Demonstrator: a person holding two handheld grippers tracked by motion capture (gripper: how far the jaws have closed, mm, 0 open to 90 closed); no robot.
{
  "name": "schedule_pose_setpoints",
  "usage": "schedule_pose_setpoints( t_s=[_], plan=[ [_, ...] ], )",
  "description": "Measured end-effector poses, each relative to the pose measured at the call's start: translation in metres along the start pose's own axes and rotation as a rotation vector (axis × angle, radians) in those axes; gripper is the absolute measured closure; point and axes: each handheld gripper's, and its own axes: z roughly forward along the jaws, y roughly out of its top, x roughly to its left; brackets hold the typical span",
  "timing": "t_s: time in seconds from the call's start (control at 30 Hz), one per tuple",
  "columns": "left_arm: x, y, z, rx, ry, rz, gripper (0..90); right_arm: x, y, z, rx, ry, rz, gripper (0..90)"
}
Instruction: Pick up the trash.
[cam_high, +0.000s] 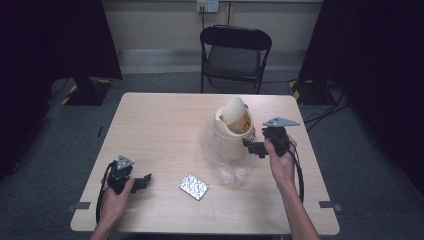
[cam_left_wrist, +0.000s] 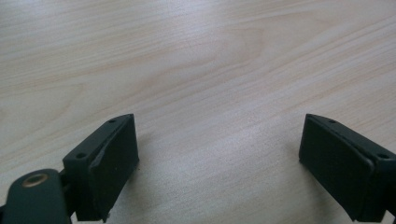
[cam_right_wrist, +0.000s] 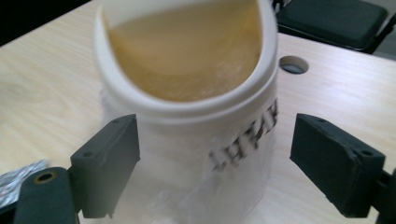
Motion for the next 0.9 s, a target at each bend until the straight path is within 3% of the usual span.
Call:
schedule_pose_setpoints(
  t_s=[0.17, 0.3, 0.53, 0.67, 0.9],
  plan=[
    [0.000, 0.000, 0.000, 0.000, 0.000, 0.000, 11.2, 0.013, -0.020, -0.004, 0.019, 0.050, -0.019, 14.0],
    [0.000, 0.000, 0.000, 0.000, 0.000, 0.001, 11.2, 0.030, -0.030, 0.007, 0.084, 0.083, -0.066, 14.7],
    [0.000, 0.000, 0.000, 0.000, 0.001, 0.002, 11.2, 0.070, -0.042, 0.020, 0.091, 0.190, -0.115, 16.2],
    [0.000, 0.000, 0.000, 0.001, 0.001, 0.003, 11.2, 0.092, -0.048, 0.027, 0.109, 0.246, -0.150, 23.1],
    [0.000, 0.000, 0.000, 0.001, -0.001, 0.001, 11.2, 0.118, -0.060, 0.043, 0.164, 0.339, -0.195, 24.8]
  ],
)
